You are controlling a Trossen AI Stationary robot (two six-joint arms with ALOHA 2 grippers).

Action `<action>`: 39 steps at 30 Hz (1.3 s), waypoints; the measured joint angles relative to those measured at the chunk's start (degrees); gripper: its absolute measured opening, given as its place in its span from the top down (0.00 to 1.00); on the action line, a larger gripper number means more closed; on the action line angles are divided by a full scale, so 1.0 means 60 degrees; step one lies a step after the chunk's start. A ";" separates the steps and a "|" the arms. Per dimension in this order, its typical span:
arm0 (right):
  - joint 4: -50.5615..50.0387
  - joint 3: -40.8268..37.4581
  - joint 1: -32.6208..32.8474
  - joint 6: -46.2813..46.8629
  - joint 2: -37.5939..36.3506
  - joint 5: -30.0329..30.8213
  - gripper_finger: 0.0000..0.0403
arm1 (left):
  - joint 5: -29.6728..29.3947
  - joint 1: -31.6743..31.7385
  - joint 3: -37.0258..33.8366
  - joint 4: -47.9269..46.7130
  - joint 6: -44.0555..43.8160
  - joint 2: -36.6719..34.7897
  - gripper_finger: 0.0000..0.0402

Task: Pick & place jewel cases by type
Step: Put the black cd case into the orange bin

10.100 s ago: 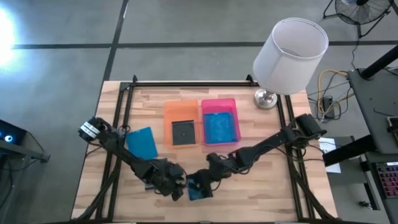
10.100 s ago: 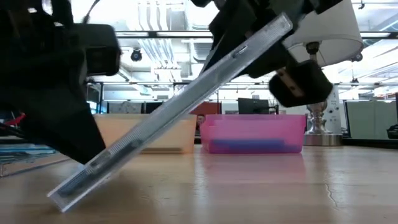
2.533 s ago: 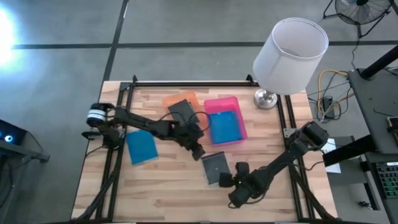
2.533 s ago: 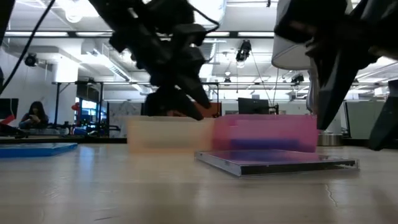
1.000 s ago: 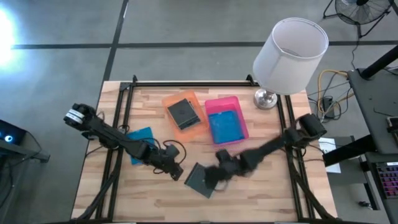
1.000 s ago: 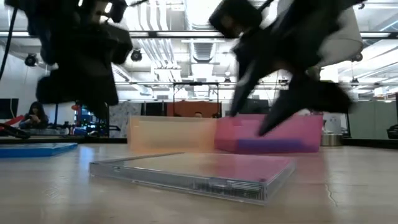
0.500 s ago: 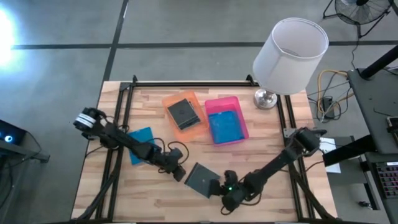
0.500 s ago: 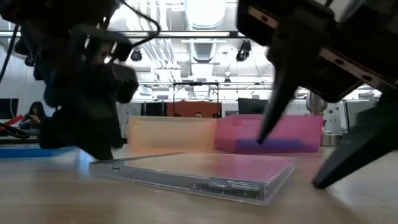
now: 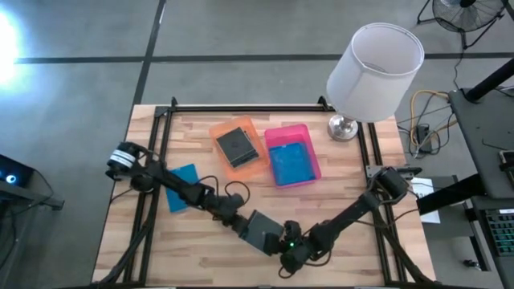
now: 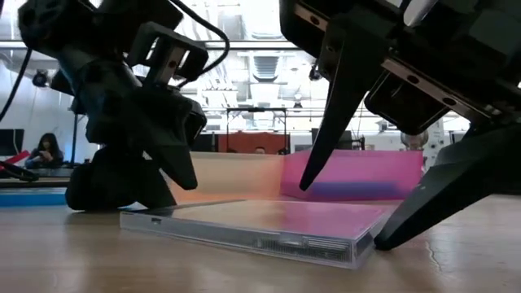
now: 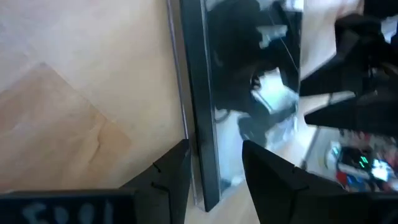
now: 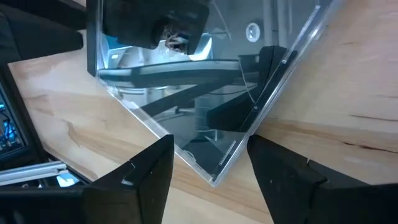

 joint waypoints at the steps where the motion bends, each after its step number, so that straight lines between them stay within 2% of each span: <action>1: 0.0027 -0.0046 0.0000 0.0015 -0.0002 -0.0035 0.48 | 0.0305 0.0068 -0.0002 0.0037 0.0020 -0.0005 0.69; 5: -0.0019 -0.0244 0.0006 0.0070 -0.0034 -0.0169 0.48 | 0.0908 0.0173 -0.0021 0.0458 0.0028 -0.0145 0.69; 9: -0.0156 -0.0378 0.0084 -0.0023 -0.0068 -0.0332 0.49 | 0.1317 0.0159 -0.0023 0.1673 -0.0189 -0.0534 0.69; 13: -0.0097 -0.0437 0.0135 -0.0281 -0.0078 -0.0299 0.49 | 0.1337 0.0152 0.0004 0.2999 -0.0298 -0.0686 0.69; 16: -0.0108 -0.0437 0.0131 -0.0275 -0.0078 -0.0373 0.50 | 0.1358 0.0160 0.0275 0.3160 -0.0282 -0.0689 0.69; 24: -0.0105 -0.0441 0.0127 -0.0341 -0.0078 -0.0390 0.50 | 0.1818 0.0078 0.0884 0.1420 0.0354 -0.0070 0.69; 26: -0.0106 -0.0441 0.0127 -0.0296 -0.0078 -0.0392 0.50 | 0.1746 0.0088 0.0866 0.0331 0.0678 -0.0265 0.69; 29: -0.0037 -0.0455 0.0131 -0.0292 -0.0078 -0.0376 0.50 | 0.0579 0.0090 0.0759 -0.1873 0.1180 -0.0988 0.69; 34: 0.0205 -0.0500 -0.0089 -0.0536 -0.0113 -0.0214 0.50 | -0.2458 0.0131 0.0612 -0.5341 0.1414 -0.2870 0.69; 36: 0.0482 -0.0510 -0.0316 -0.1036 -0.0125 -0.0271 0.50 | -0.2252 0.0393 0.0185 -0.5198 0.1276 -0.2950 0.69; 39: 0.1034 -0.0510 -0.0668 -0.1816 -0.0114 -0.0338 0.50 | -0.0824 0.0645 -0.0630 -0.3115 0.0553 -0.2457 0.69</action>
